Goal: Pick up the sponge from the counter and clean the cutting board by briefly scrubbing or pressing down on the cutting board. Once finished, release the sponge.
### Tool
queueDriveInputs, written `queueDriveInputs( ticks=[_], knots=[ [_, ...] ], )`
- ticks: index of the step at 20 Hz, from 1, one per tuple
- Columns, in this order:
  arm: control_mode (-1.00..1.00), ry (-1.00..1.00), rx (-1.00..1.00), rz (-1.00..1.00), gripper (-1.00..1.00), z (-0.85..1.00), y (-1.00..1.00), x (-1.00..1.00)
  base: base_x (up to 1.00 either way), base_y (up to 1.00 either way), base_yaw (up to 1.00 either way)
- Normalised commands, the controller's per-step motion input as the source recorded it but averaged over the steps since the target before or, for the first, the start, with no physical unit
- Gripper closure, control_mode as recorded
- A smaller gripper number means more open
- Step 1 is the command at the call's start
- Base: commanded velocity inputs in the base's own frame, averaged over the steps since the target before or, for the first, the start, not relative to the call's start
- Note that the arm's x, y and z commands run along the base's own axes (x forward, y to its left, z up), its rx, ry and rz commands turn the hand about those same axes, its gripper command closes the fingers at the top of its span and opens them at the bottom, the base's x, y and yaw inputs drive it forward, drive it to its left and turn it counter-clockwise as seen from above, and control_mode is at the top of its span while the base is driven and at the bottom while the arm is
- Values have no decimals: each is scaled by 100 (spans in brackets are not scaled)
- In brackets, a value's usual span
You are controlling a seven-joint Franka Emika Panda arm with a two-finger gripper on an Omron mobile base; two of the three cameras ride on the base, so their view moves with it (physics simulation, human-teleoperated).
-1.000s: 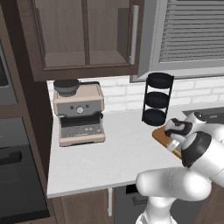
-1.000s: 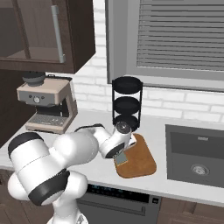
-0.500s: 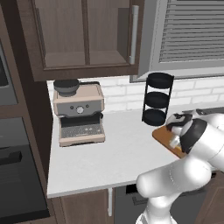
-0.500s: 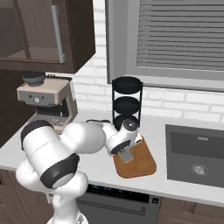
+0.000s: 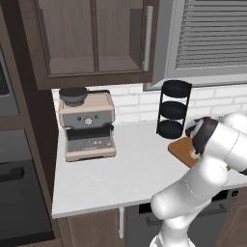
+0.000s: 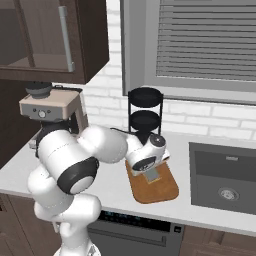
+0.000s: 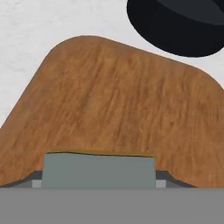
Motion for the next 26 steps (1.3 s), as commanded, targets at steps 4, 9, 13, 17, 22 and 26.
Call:
queueDriveInputs(
  ticks=[4, 9, 13, 17, 22, 26],
  knots=[
    [-100, 0, 0, 0, 100, 0, -33, 15, 0, 0, 0],
    [-100, 0, 0, 0, 100, 0, -45, -3, 0, 0, 0],
    [-100, 0, 0, 0, 100, -4, -54, -18, 0, 0, 0],
    [-100, 0, 0, 1, 100, -4, -53, -17, 0, 0, 0],
    [-100, 0, 2, 0, 100, -17, -31, -47, 0, 0, 0],
    [-100, 2, 1, 0, 100, -22, -6, -63, 0, 0, 0]
  ],
)
